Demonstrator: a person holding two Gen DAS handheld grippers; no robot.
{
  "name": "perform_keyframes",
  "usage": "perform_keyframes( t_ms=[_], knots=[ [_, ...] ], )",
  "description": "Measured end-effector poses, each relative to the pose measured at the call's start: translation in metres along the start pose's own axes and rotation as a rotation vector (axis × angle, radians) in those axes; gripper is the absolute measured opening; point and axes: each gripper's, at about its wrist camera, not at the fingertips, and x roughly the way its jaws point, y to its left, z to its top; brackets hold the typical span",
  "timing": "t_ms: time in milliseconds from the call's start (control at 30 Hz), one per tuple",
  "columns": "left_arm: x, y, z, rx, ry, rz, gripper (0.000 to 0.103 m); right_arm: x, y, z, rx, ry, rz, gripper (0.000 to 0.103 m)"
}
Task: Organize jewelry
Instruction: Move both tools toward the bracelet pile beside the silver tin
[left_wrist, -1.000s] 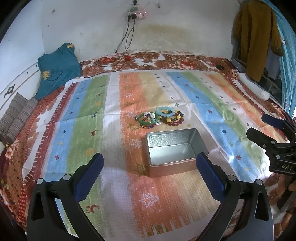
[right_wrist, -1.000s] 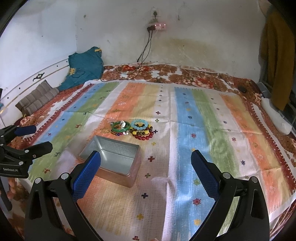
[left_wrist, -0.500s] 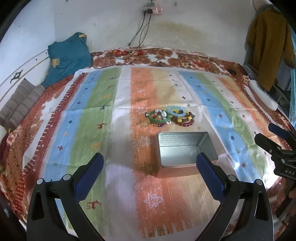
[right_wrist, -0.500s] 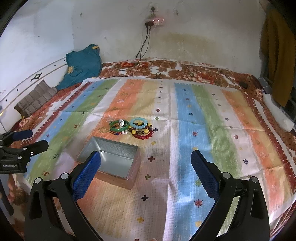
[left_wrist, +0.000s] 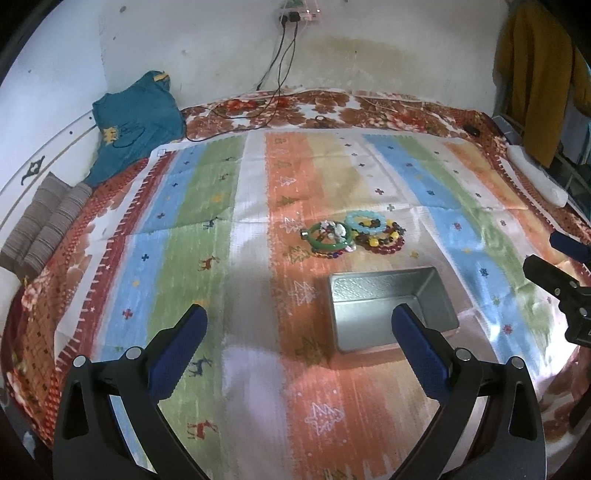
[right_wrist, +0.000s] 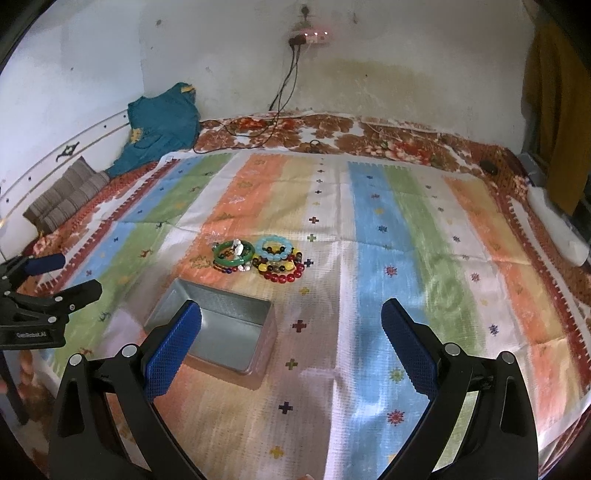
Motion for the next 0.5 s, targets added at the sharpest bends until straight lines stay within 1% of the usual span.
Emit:
perform_keyframes(
  t_ms=[100, 167, 500],
  knots=[
    [0.005, 0.006, 0.003, -0.017, 0.008, -0.008, 0.097, 0.005, 0.001, 0.004, 0.006, 0.001, -0.001, 0.099],
    [0.01, 0.007, 0.005, -0.017, 0.017, -0.001, 0.097, 0.007, 0.003, 0.006, 0.002, 0.0, -0.003, 0.099],
    [0.027, 0.001, 0.019, -0.021, 0.035, -0.022, 0.097, 0.023, 0.005, 0.017, 0.002, 0.015, -0.008, 0.099]
  ],
)
